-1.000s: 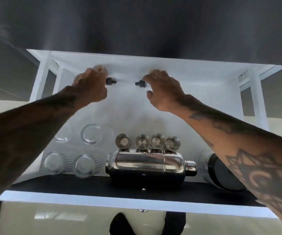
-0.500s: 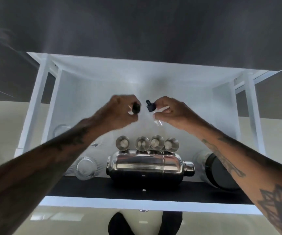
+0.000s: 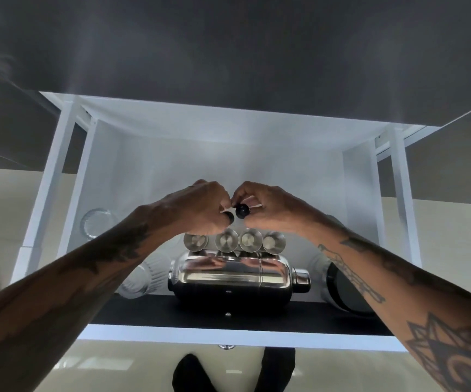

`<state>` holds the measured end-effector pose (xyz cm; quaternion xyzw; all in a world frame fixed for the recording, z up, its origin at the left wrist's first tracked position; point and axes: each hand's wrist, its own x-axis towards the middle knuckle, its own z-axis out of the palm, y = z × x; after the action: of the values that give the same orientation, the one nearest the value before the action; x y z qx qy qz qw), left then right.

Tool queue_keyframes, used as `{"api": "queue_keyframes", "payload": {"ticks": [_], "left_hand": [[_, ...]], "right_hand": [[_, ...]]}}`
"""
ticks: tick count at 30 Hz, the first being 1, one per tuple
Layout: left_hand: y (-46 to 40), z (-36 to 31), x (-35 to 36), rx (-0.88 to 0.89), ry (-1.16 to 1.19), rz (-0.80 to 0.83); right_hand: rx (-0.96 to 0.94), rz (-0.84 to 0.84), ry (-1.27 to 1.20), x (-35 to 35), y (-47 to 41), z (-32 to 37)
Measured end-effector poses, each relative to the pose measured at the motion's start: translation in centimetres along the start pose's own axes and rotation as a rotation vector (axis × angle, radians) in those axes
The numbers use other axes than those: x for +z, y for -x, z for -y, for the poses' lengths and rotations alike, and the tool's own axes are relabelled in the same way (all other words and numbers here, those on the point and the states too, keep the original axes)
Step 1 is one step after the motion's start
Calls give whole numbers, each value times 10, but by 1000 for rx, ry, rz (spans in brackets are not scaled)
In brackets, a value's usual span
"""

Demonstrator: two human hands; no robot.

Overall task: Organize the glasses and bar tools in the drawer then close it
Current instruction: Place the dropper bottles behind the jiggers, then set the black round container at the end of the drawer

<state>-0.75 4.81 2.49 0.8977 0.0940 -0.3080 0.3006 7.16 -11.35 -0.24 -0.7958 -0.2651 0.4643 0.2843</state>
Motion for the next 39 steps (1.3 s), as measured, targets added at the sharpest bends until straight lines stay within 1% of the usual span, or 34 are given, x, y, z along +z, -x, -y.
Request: {"api": "queue_keyframes", "payload": {"ticks": [4, 8, 11, 12, 14, 15, 16, 17, 18, 20, 22, 25, 27, 30, 36, 39], "left_hand": [[0, 2, 5, -40, -16, -3], [3, 5, 5, -78, 17, -1], [11, 3, -1, -92, -3, 4], [14, 1, -4, -100, -8, -52], [27, -9, -12, -100, 58, -285], [38, -19, -14, -102, 173, -406], [49, -33, -14, -105, 320, -480], [59, -50, -9, -104, 442, -495], [67, -69, -1, -96, 499, -464], [76, -104, 30, -51, 466, -327], [72, -133, 64, -24, 435, -196], [55, -152, 103, -78, 292, -107], [47, -156, 114, -114, 280, -98], [40, -161, 119, -84, 321, -132], [24, -162, 97, -114, 392, -216], [14, -162, 85, -165, 382, -207]], "right_hand": [[27, 27, -15, 0, 6, 2], [21, 47, -26, 0, 13, 5], [12, 48, -28, -10, 22, 11], [7, 13, -23, -18, 27, 11], [19, -132, 55, -39, 45, 6], [44, -214, 120, -51, 59, 0], [88, -276, 183, -61, 76, -7], [146, -310, 235, -68, 94, -15], [206, -322, 281, -73, 113, -23], [299, -301, 355, -71, 146, -36], [370, -269, 346, -59, 168, -45], [419, -276, 294, -41, 182, -50], [408, -304, 288, -34, 182, -53], [407, -321, 274, -32, 179, -56], [361, -434, 197, -48, 162, -51], [359, -430, 170, -53, 153, -49]]}}
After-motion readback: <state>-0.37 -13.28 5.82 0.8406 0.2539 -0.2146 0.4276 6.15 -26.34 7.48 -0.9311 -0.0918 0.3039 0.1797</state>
